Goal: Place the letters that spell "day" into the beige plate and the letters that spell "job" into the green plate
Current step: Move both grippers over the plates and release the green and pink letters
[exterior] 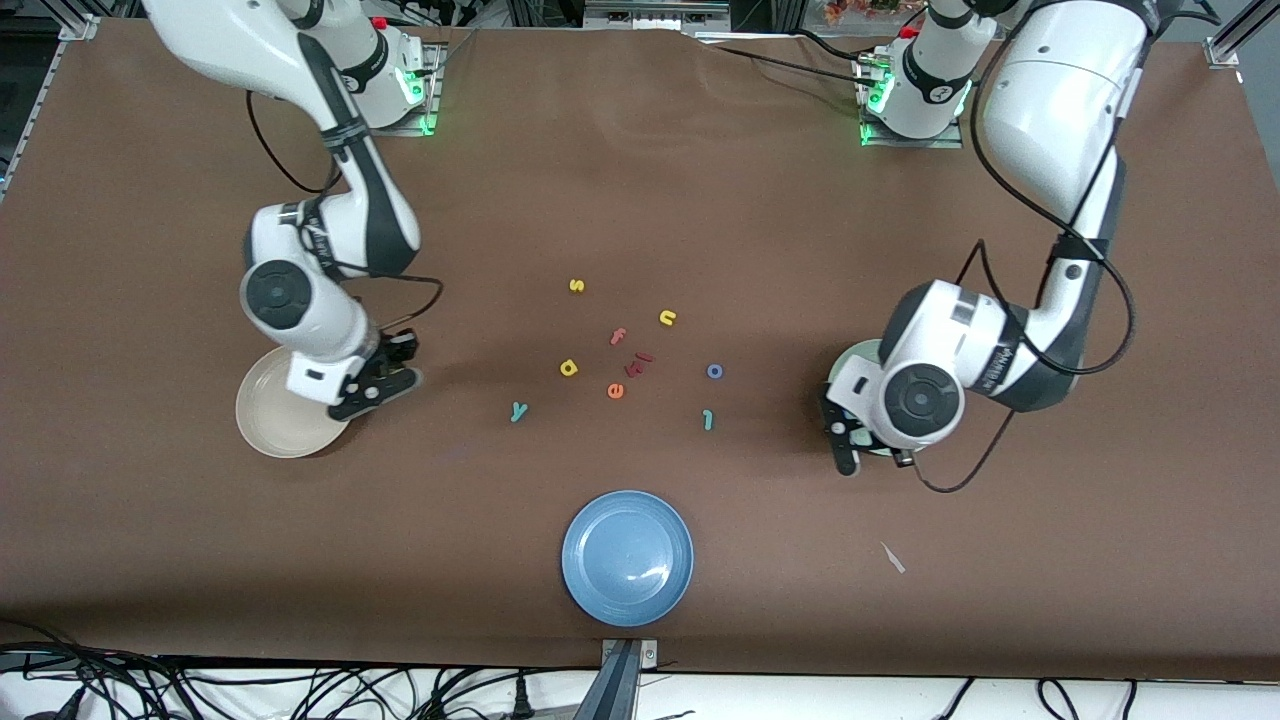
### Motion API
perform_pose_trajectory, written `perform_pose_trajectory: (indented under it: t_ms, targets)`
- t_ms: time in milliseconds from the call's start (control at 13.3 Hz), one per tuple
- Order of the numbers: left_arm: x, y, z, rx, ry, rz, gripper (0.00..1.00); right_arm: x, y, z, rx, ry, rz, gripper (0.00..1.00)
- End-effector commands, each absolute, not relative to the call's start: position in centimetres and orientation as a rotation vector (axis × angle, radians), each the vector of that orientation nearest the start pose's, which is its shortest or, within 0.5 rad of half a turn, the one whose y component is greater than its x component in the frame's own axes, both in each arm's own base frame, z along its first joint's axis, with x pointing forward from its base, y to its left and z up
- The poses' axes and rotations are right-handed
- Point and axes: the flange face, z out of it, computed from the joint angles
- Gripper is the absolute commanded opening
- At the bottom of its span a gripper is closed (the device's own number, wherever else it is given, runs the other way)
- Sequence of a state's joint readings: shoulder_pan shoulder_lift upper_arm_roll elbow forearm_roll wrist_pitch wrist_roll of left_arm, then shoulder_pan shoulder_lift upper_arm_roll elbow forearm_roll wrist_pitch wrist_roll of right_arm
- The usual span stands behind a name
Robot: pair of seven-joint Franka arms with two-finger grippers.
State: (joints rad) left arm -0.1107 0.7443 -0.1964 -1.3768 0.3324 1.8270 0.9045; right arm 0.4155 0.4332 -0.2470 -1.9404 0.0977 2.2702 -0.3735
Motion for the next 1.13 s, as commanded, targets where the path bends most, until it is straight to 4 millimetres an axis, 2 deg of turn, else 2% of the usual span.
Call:
perform_pose_trajectory:
  t_ms: [0, 150, 300, 375, 450, 525, 676, 751, 901, 1051]
  targets:
    - [65.8, -14.4, 24.1, -2.450, 1.822, 0.433, 0.04, 60.6, 4.3, 25.0, -2.979, -0.752, 0.151, 0.15]
    - [63.6, -14.9, 22.6, -2.499, 1.740, 0.389, 0.04, 60.8, 2.0, 23.5, -2.979, -0.752, 0.159, 0.16]
    - [62.6, -15.6, 22.1, -2.535, 1.670, 0.394, 0.08, 61.8, 1.5, 22.9, -2.986, -0.751, 0.162, 0.23]
    - [62.6, -15.7, 22.5, -2.537, 1.662, 0.383, 0.30, 62.0, 1.6, 22.9, -2.988, -0.742, 0.160, 0.59]
    - [62.8, -15.7, 22.9, -2.533, 1.661, 0.374, 0.94, 62.0, 1.8, 22.9, -2.990, -0.735, 0.161, 1.00]
    - [63.0, -15.7, 23.4, -2.539, 1.647, 0.361, 1.00, 62.1, 2.1, 23.1, -2.988, -0.732, 0.154, 1.00]
    - [62.9, -16.1, 24.0, -2.582, 1.571, 0.350, 1.00, 62.4, 3.8, 23.8, -2.987, -0.634, 0.125, 1.00]
    - [62.7, -16.9, 24.3, -2.599, 1.535, 0.344, 1.00, 62.6, 4.7, 24.2, -2.994, -0.565, 0.114, 1.00]
    - [62.7, -19.5, 26.1, -2.663, 1.429, 0.275, 1.00, 62.4, 7.4, 24.3, -3.004, -0.423, 0.119, 1.00]
    - [62.5, -23.3, 27.1, -2.739, 1.261, 0.212, 1.00, 62.6, 10.4, 24.8, -3.008, -0.238, 0.115, 1.00]
